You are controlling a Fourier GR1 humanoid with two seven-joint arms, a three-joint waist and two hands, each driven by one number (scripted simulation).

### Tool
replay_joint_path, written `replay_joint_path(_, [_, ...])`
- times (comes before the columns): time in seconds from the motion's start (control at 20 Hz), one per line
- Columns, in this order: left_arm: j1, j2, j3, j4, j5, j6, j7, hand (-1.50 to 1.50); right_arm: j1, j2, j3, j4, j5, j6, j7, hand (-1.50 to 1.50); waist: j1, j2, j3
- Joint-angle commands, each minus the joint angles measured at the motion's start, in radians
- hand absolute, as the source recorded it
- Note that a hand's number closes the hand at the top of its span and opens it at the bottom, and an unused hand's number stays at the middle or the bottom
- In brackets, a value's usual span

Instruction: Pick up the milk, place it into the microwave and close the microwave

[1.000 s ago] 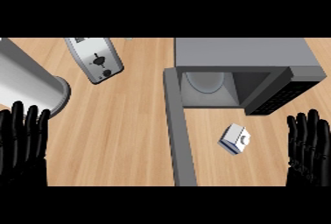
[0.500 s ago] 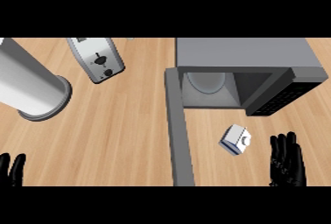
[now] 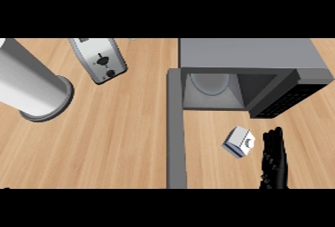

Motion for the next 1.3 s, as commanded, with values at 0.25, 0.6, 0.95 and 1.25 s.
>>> replay_joint_path(0.25, [0.141, 0.033, 0.113, 0.037, 0.103, -0.108, -0.172, -1.5, -0.081, -0.031, -0.125, 0.133, -0.098, -0.006, -0.043, -1.5, 0.001, 0.002, 0.0])
replay_joint_path(0.6, [0.208, 0.022, 0.12, 0.041, 0.122, -0.162, -0.228, -1.5, -0.139, -0.064, -0.229, 0.311, -0.221, 0.01, -0.161, -1.5, 0.0, 0.003, 0.001])
replay_joint_path(0.95, [0.305, 0.003, 0.117, 0.082, 0.097, -0.22, -0.337, -1.5, -0.215, -0.023, -0.338, 0.49, -0.275, -0.036, -0.241, -1.5, 0.005, 0.002, 0.001])
replay_joint_path(1.25, [0.324, 0.017, 0.161, 0.049, 0.149, -0.255, -0.319, -1.5, -0.249, -0.049, -0.422, 0.631, -0.357, 0.002, -0.338, -1.5, 0.003, 0.004, 0.001])
